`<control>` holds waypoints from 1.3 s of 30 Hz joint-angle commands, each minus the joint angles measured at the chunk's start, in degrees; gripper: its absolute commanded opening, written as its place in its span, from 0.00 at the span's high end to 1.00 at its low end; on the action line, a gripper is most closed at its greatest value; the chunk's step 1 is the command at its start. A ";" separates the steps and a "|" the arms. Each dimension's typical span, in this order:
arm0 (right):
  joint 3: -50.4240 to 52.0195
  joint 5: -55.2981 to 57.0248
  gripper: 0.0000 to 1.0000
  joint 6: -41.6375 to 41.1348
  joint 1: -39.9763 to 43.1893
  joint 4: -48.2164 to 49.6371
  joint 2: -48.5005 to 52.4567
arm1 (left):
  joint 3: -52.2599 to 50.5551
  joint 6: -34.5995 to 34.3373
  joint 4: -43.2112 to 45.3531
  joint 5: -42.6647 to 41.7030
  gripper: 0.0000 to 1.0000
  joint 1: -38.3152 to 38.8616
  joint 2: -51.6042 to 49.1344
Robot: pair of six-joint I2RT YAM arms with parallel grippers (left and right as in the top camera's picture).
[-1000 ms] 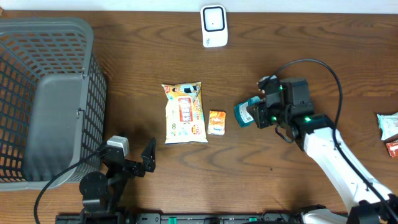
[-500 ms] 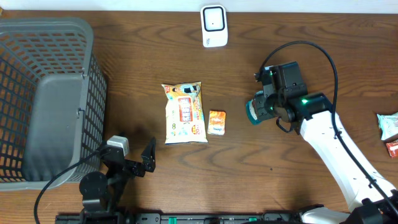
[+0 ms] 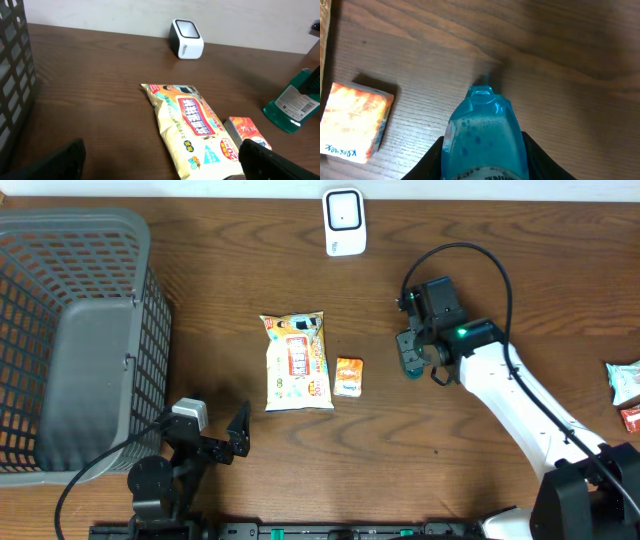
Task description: Scan the item barcode
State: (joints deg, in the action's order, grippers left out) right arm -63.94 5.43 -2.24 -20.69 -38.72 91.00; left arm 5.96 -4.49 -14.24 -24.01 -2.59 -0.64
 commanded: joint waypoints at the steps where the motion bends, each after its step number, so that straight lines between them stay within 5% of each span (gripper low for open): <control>1: 0.39 0.22 0.58 -0.59 -0.87 -0.72 1.99 | -1.14 -0.33 -0.68 0.11 0.02 -0.24 0.04; 9: -1.20 0.04 0.31 -2.91 -0.90 -1.55 -0.81 | -1.14 -0.33 -0.68 0.11 0.02 -0.24 0.04; 39: -1.25 0.70 0.32 -2.91 -0.61 -1.14 -1.44 | -1.14 -0.33 -0.66 0.11 0.02 -0.24 0.04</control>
State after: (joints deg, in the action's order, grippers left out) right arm -64.55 5.65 -4.36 -20.80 -39.94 90.85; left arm 5.96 -4.49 -14.24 -24.01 -2.59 -0.64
